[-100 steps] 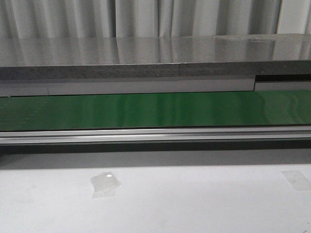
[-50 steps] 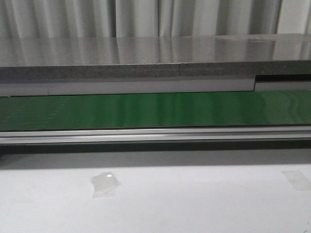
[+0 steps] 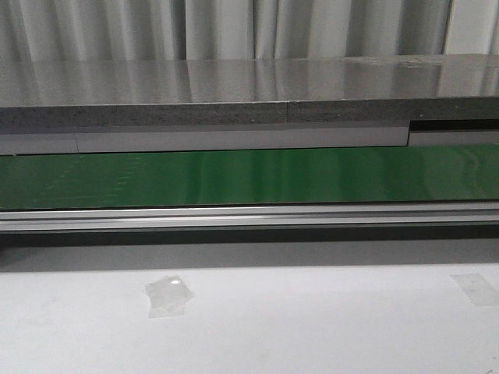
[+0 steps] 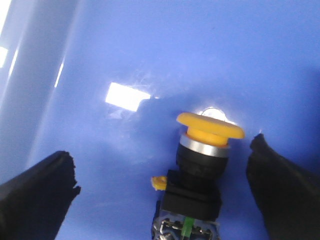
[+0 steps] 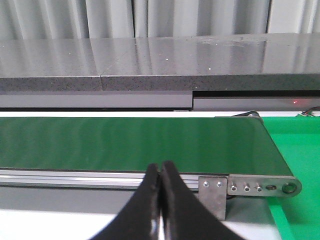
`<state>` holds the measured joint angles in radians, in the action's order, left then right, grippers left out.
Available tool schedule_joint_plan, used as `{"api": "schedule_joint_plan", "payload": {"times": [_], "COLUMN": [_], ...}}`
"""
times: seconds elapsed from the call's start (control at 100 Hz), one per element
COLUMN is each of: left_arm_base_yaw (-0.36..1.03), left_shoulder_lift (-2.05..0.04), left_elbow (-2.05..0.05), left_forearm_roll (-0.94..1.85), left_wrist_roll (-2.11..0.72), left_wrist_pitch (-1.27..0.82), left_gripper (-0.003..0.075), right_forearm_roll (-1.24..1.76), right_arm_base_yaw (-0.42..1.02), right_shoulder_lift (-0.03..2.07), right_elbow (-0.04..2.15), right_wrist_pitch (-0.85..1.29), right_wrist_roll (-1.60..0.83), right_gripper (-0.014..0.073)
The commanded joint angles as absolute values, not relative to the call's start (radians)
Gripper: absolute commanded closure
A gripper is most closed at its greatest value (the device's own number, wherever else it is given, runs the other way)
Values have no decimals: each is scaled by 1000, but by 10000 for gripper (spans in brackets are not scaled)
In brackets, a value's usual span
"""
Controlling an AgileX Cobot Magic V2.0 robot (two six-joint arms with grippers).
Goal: Move button from left to right
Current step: 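Close the left gripper on the button and lift it from the tray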
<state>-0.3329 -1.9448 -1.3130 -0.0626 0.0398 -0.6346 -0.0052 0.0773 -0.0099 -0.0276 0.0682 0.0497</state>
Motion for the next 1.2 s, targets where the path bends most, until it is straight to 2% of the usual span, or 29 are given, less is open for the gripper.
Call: {"api": "schedule_joint_plan", "payload": {"times": [0.0,0.51,0.61,0.8,0.92,1.04,1.19], "left_arm_base_yaw": [-335,-335,-335,-335,-335,-335,-335], "left_shoulder_lift": [-1898,-1975,-1975,-1970,-1950,-1918,-1851], "left_elbow": [-1343,-1343,-1343,-1343,-1343,-1343,-1343], "left_forearm_roll": [-53,-24,-24,-24,-24,-31,-31], "left_wrist_roll": [52,52,52,52,52,52,26], "left_wrist_pitch": [-594,-624,-624,-628,-630,-636,-643], "left_gripper": [62,71,143,454,601,668,678], "right_forearm_roll": [-18,-18,-18,-18,-18,-18,-18], "right_arm_base_yaw": [78,78,78,78,78,78,78], "right_shoulder_lift": [-28,-28,-28,-28,-28,-28,-28], "right_elbow": [-12,-12,-12,-12,-12,-12,-12], "right_wrist_pitch": [-13,-13,-13,-13,-13,-13,-13], "right_wrist_roll": [47,47,47,47,47,47,47], "right_gripper": [662,662,662,662,662,662,662]}}
